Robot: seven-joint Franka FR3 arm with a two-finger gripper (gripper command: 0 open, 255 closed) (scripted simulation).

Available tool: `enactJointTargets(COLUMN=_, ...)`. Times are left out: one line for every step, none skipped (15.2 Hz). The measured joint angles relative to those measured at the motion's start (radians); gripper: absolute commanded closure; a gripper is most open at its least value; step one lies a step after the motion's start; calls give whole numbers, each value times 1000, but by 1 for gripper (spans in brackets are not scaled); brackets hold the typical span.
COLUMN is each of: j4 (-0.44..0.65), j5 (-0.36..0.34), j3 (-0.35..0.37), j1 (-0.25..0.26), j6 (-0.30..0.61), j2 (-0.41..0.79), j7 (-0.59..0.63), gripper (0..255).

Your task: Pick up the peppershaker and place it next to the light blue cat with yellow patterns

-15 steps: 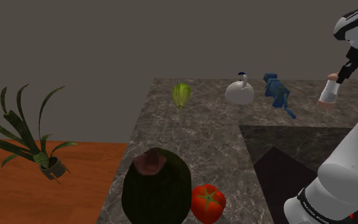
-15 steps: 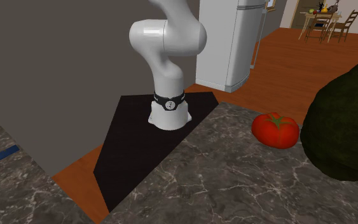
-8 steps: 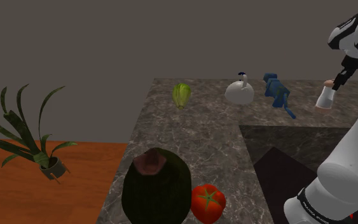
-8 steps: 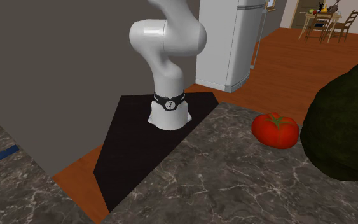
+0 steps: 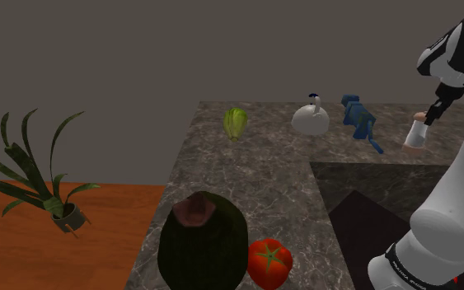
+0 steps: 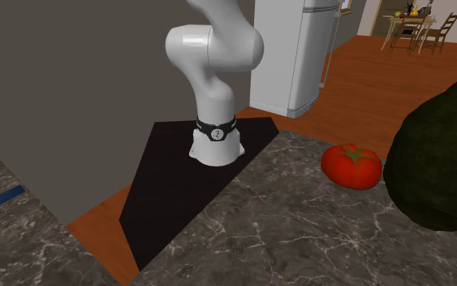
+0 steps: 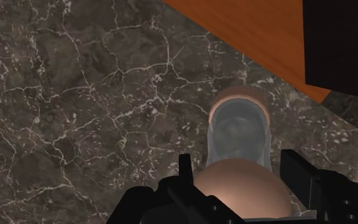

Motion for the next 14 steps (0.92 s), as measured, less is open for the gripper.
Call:
enactJointTargets(j4=-4, j5=3, j3=2, j1=-2, j6=6, j2=3, j7=-3, gripper=255)
enactJointTargets(j4=-5, j5=5, j3=2, j1=-3, j6=8, j2=5, j7=-4, gripper=255)
enactJointTargets(j4=-5, j5=7, j3=3, j1=-4, j6=9, j2=6, j7=-5, gripper=255)
enactJointTargets(j4=-6, j5=8, j3=3, j1=-4, j6=10, j2=7, j7=-5, gripper=255)
enactJointTargets(j4=-6, j5=8, j3=4, j1=-5, j6=10, j2=7, j7=-6, gripper=255)
enactJointTargets(j4=-6, j5=8, j3=4, j1=-5, j6=10, j2=7, j7=-6, gripper=255)
enactJointTargets(j4=-6, j5=9, j3=4, j1=-5, j6=11, j2=7, j7=-6, gripper=255)
enactJointTargets(j4=-6, j5=9, j3=4, j1=-5, j6=11, j2=7, j7=-6, gripper=0)
enactJointTargets(j4=-6, j5=9, j3=4, j1=-5, j6=11, j2=7, j7=-6, gripper=0)
enactJointTargets(j4=-6, j5=9, j3=4, j1=-5, j6=11, j2=7, j7=-6, gripper=0)
enactJointTargets(j4=-6, j5=9, j3=4, j1=-5, j6=11, j2=7, j7=-6, gripper=0)
enactJointTargets(j4=-6, j5=9, j3=4, j1=-5, j6=11, j2=7, j7=-6, gripper=0)
enactJointTargets(j4=-6, j5=9, j3=4, j1=-5, j6=11, j2=7, j7=-6, gripper=0)
enactJointTargets(j4=-6, j5=9, j3=4, j1=-5, j6=11, j2=7, j7=-6, gripper=0)
